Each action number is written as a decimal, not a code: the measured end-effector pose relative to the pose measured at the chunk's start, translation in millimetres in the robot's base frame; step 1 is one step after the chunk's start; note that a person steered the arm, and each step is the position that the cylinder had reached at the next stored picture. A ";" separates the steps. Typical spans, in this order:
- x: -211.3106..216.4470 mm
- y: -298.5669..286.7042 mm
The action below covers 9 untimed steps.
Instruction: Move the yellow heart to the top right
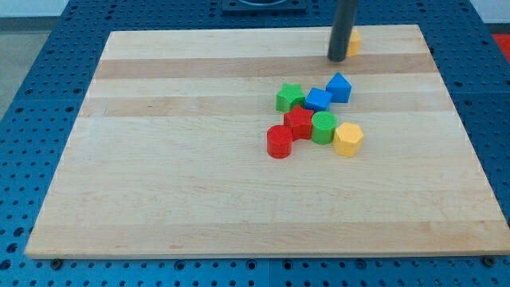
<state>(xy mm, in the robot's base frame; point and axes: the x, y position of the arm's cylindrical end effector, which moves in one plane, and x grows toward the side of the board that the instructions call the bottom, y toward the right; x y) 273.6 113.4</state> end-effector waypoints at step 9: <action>-27.5 33.7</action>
<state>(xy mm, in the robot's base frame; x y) 246.1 147.1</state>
